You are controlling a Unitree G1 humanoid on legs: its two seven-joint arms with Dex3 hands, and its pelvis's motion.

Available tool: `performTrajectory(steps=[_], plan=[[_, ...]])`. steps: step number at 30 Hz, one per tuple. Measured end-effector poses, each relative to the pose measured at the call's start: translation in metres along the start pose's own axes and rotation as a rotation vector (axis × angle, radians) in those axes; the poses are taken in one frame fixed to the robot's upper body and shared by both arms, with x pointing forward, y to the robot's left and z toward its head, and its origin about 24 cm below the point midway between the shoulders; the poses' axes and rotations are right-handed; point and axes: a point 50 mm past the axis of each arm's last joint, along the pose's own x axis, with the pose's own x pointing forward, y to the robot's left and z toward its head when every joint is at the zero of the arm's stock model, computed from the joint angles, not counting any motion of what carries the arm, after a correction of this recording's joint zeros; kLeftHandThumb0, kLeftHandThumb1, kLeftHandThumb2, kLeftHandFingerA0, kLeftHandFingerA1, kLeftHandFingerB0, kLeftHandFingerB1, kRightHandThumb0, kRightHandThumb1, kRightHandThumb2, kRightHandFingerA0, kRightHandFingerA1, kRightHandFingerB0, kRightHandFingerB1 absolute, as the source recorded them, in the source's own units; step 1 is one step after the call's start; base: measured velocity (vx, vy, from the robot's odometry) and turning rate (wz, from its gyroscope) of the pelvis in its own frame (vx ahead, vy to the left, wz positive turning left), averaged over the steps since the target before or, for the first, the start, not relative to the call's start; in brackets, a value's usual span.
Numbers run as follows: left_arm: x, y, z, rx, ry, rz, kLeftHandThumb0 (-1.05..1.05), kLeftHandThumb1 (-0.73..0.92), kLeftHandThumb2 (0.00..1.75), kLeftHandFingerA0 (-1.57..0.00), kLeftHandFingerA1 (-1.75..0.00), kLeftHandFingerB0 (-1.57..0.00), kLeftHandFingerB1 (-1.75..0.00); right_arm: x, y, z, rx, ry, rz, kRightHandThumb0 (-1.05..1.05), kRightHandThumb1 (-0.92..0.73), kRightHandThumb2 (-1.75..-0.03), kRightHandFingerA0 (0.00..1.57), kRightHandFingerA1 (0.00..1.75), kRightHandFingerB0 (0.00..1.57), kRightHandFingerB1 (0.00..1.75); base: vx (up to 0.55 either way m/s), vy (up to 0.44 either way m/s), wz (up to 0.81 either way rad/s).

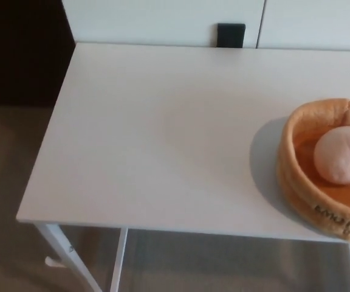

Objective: The robot walks towards a table in front, picks a dumpling toy with left hand and puts it in an orange round plate

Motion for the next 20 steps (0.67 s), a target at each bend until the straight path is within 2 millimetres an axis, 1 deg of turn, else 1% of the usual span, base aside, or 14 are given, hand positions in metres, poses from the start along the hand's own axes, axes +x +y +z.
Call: performTrajectory(steps=[4,5,8,9,12,18,20], plan=[[0.0,0.004,-0.002,0.011,0.017,0.051,-0.42,0.65,0.6,-0.7,-0.55,-0.31,-0.32,0.0,0.001,0.001,0.005,-0.007,0.008,-0.45,-0.73,-0.61,0.61,0.7,0.27,0.31,-0.08,0.191,-0.03],[0.0,0.002,0.0,0.011,0.013,0.051,-0.42,0.65,0.6,-0.7,-0.55,-0.31,-0.32,0.0,0.0,0.001,0.005,-0.008,0.006,-0.45,-0.73,-0.61,0.61,0.7,0.27,0.31,-0.11,0.287,-0.31],[0.0,0.008,-0.002,0.019,0.018,0.076,-0.42,0.65,0.6,-0.7,-0.55,-0.31,-0.32,0.001,0.004,0.003,0.009,-0.015,0.02,-0.45,-0.73,-0.61,0.61,0.7,0.27,0.31,-0.11,0.459,-0.08],[0.0,0.013,-0.003,0.024,0.025,0.1,-0.42,0.65,0.6,-0.7,-0.55,-0.31,-0.32,0.001,0.004,0.004,0.01,-0.022,0.021,-0.45,-0.73,-0.61,0.61,0.7,0.27,0.31,-0.11,0.238,0.0],[0.0,0.013,-0.003,0.027,0.026,0.106,-0.42,0.65,0.6,-0.7,-0.55,-0.31,-0.32,0.001,0.003,0.004,0.013,-0.022,0.022,-0.45,-0.73,-0.61,0.61,0.7,0.27,0.31,-0.1,0.195,-0.02],[0.0,0.015,-0.001,0.029,0.026,0.118,-0.42,0.65,0.6,-0.7,-0.55,-0.31,-0.32,0.001,0.002,0.007,0.023,-0.032,0.02,-0.45,-0.73,-0.61,0.61,0.7,0.27,0.31,-0.01,0.017,-0.02],[0.001,0.016,0.001,0.029,0.023,0.121,-0.42,0.65,0.6,-0.7,-0.55,-0.31,-0.32,0.001,0.002,0.008,0.024,-0.033,0.02,-0.45,-0.73,-0.61,0.61,0.7,0.27,0.31,-0.09,-0.101,0.02]])
